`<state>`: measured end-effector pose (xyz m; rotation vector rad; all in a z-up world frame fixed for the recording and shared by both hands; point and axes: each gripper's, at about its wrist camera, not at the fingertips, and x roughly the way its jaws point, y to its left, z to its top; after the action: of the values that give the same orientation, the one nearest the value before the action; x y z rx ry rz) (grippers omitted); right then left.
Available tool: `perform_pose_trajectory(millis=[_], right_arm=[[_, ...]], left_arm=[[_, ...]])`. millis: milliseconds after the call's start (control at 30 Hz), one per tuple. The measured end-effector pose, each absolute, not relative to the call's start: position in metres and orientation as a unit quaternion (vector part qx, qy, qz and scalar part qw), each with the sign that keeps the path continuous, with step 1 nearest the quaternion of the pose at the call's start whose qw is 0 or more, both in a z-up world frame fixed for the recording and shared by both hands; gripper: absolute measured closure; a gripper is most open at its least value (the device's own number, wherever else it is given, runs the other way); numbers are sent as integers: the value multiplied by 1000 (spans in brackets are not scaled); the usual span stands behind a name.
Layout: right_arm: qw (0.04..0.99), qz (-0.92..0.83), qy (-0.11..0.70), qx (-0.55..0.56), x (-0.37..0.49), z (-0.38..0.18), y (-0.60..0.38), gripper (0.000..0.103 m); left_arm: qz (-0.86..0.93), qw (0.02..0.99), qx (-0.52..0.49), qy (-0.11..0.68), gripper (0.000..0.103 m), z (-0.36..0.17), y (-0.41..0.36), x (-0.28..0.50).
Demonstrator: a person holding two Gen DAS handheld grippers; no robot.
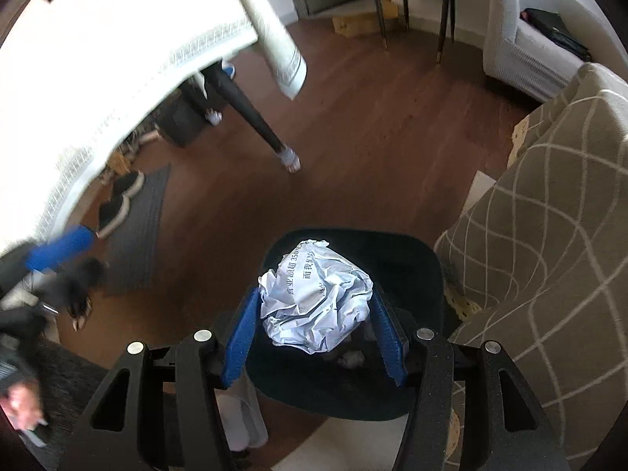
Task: Collect trash
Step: 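Open the left gripper over the green bin while the right gripper releases the foil there, then move both grippers back over the table toward the remaining trash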
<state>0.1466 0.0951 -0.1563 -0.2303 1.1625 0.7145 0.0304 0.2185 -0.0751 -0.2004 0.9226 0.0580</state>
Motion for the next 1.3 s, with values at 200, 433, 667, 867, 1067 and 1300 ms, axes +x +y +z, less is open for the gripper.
perform_pose_trajectory(millis=[200,433,667,867,1067,1300], right_arm=[[742,319,570,-153,142,-188,103,46],[724,288,595,-196,137,-206,99,39],[726,306,588,-184,132,-193,93,38],[745,357,540,-161,121,-149,88,47],[777,376,490,-122,121,-103,61,50],[821,359,435,-89,124,-60,6,50]], left_arm=[[30,902,-110,416,65,-56,225,20],[27,915,-130,381,65,-36,225,12],[24,919,-112,378,64,-30,209,15],[13,922,-102,374,59,-26,190,22],[9,929,-93,359,48,-11,171,21],[-6,938,-87,337,40,18,148,26]])
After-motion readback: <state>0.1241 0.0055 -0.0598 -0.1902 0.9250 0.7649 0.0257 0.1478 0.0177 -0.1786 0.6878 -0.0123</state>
